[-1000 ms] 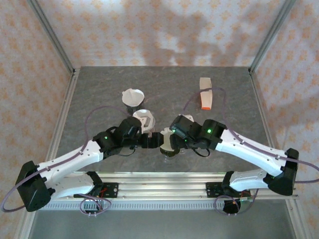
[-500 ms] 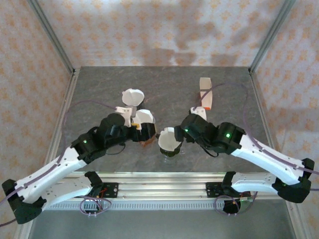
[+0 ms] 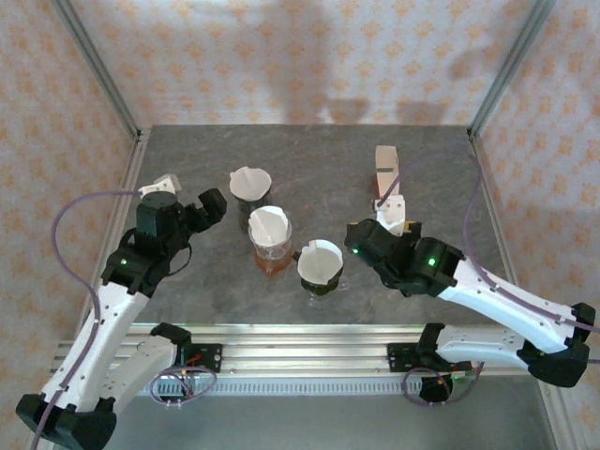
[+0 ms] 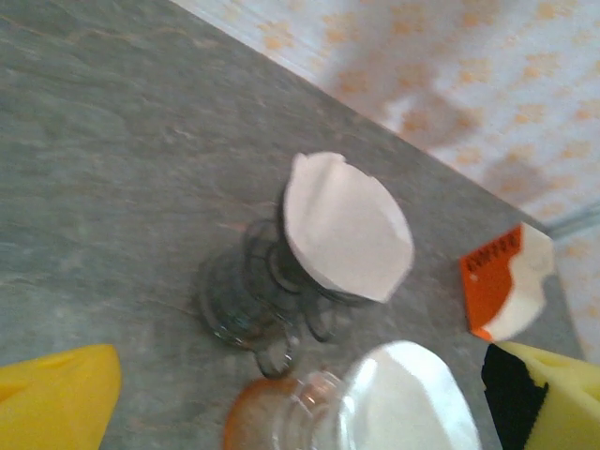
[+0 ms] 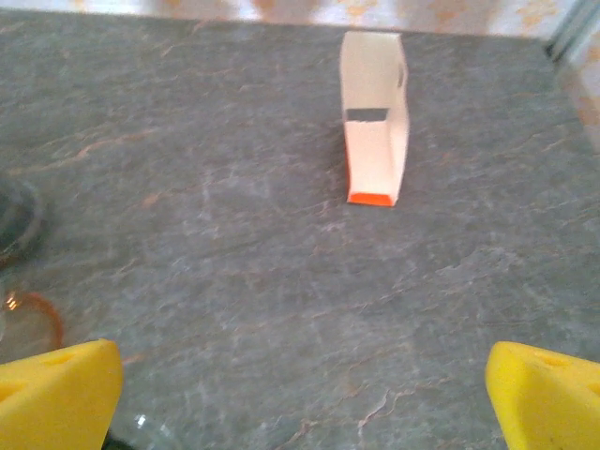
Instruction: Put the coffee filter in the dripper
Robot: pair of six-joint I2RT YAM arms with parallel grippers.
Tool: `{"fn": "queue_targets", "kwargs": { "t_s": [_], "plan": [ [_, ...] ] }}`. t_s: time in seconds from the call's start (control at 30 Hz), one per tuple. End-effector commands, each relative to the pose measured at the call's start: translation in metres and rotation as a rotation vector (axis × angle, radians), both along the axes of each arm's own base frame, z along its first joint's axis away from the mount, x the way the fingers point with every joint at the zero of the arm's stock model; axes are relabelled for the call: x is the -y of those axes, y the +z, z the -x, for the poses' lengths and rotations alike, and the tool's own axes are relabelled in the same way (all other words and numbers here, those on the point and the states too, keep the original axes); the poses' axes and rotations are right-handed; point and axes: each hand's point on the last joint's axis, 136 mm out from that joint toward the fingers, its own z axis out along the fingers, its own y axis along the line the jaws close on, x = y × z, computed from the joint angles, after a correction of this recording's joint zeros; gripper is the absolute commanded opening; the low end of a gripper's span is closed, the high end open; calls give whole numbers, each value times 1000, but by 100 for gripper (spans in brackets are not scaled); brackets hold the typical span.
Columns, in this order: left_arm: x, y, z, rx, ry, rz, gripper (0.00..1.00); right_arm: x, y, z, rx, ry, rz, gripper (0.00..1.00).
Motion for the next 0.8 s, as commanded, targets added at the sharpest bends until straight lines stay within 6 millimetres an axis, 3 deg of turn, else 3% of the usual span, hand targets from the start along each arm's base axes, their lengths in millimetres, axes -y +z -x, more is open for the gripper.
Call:
{"fn": "queue_targets", "kwargs": {
  "t_s": [0.0, 0.23, 0.47, 0.77],
  "plan": [
    [-37, 2, -9, 81, 184, -101, 100, 24, 14, -7, 109, -122, 5, 100],
    [-61, -10, -38, 151, 246, -348, 100, 35, 10, -7, 142, -152, -12, 100],
    [-97, -60, -76, 17, 312, -498, 100, 35, 2, -7, 133, -130, -34, 100],
    [-118, -105, -81, -36, 337, -641, 100, 38, -3, -4, 121, -137, -36, 100]
  ]
}}
